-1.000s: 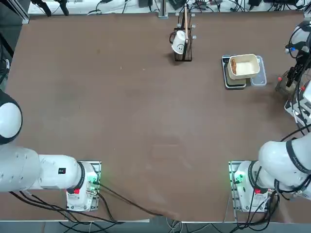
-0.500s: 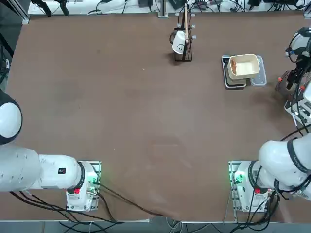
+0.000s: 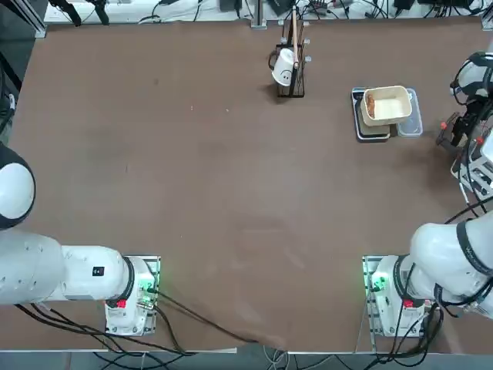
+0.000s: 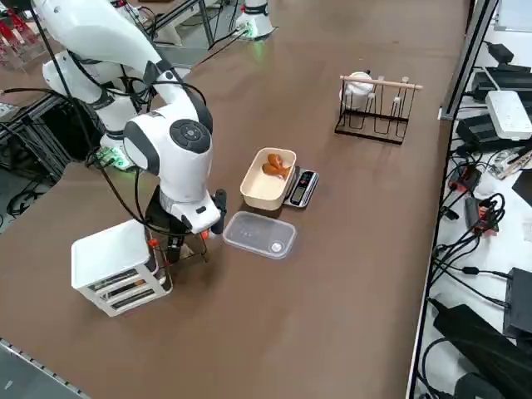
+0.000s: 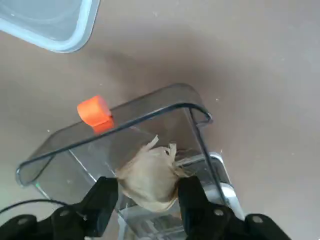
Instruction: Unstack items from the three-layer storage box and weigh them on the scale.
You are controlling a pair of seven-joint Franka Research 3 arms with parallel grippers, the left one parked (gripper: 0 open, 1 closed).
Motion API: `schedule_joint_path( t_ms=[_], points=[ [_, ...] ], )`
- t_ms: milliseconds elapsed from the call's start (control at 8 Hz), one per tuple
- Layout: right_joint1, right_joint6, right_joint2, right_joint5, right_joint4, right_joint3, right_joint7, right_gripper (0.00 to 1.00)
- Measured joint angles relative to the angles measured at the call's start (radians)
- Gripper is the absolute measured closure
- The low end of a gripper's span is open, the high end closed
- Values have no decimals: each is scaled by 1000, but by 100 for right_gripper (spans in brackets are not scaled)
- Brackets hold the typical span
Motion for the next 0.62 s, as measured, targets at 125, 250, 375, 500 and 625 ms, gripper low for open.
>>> schedule_joint_path(
  t_ms=[125, 250, 375, 500, 625],
  points=[
    [0, 2, 0, 0, -5, 1, 10, 34],
    [0, 2, -1, -1, -5, 1, 12, 41],
    [0, -3, -5, -1, -4, 2, 16, 57],
    [1, -22, -11, -1, -2, 6, 21, 57],
    [2, -58, -24, -1, 9, 16, 25, 58]
  ],
)
